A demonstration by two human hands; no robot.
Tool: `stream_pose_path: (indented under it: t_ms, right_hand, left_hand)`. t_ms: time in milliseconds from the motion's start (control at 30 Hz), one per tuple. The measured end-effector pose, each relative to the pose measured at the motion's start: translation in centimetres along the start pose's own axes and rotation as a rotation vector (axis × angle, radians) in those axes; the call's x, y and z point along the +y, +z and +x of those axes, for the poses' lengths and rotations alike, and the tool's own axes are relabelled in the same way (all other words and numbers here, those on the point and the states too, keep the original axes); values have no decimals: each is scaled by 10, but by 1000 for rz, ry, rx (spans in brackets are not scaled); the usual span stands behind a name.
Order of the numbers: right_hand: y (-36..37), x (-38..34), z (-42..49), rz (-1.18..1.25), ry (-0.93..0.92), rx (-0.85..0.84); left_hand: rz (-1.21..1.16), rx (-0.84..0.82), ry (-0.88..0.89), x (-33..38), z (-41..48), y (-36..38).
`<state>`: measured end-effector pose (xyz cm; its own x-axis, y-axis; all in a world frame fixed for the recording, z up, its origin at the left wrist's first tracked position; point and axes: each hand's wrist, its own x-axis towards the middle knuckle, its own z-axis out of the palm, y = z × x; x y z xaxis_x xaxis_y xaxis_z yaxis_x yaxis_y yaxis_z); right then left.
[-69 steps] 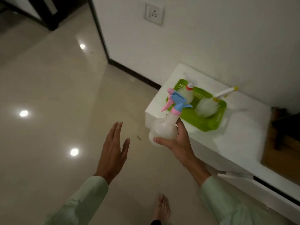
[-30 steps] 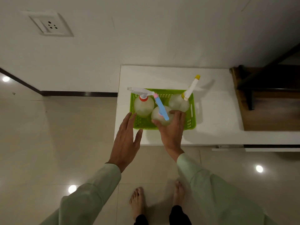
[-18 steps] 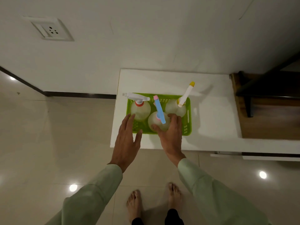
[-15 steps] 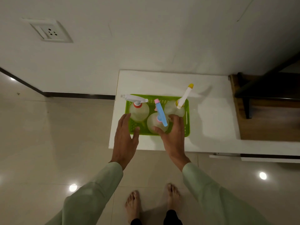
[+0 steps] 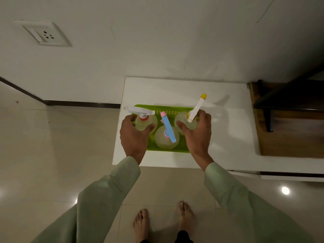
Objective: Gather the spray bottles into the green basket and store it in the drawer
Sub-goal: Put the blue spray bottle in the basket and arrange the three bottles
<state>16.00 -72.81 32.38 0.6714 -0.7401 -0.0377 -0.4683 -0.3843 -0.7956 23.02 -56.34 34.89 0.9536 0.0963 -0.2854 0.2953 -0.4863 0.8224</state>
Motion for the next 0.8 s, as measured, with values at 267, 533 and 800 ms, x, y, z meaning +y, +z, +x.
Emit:
stream_pose_path:
  t_ms: [267, 533, 800]
  right_hand:
    - [0, 0, 14, 81, -32, 48]
    - [-9, 2, 15, 94, -58, -15]
    - [-8, 1, 13, 87, -68, 2]
  left_hand:
    - [105, 94, 64, 12, 10, 10]
    - [165, -122, 333, 8, 27, 1]
    - [185, -199, 410, 4, 38, -5]
